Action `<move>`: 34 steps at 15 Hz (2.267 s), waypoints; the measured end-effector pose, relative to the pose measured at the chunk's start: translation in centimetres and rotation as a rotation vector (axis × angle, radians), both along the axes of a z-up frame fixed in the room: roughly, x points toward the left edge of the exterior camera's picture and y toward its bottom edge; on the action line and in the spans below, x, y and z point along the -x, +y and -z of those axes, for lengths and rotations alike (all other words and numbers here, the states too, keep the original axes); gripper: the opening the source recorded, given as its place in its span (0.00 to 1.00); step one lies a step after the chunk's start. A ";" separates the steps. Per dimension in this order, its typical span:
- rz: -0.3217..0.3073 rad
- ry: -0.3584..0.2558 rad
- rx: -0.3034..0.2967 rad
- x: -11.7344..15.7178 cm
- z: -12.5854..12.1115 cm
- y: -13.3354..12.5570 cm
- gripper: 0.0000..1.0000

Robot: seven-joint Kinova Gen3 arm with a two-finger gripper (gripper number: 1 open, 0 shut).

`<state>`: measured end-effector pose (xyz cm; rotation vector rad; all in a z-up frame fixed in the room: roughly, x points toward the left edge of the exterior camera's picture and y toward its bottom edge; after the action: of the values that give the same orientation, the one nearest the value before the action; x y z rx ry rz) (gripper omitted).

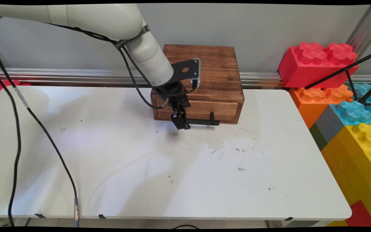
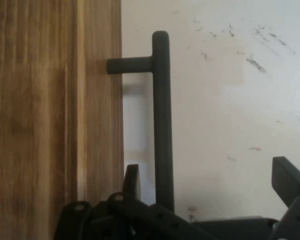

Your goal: Open the drawer

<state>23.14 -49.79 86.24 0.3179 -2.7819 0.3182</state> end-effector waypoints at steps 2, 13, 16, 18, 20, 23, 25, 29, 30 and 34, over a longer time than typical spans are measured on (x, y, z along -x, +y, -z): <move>0.025 -0.019 0.011 0.7 0.6 -0.1 1.00; 0.084 -0.069 0.051 2.8 3.6 -0.7 1.00; 0.093 -0.075 0.055 3.0 4.6 -0.8 1.00; 0.095 -0.077 0.055 3.1 5.1 -0.8 1.00; 0.092 -0.074 0.053 3.2 5.8 -0.7 1.00; 0.084 -0.068 0.051 3.3 6.4 -0.7 1.00; 0.076 -0.063 0.050 3.4 6.8 -0.7 1.00; 0.057 -0.051 0.046 3.5 7.4 -0.7 1.00; 0.050 -0.047 0.045 3.5 7.6 -0.7 1.00; 0.031 -0.034 0.041 3.7 7.9 -0.7 1.00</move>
<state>19.47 -50.51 78.30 0.2622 -2.8063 0.3762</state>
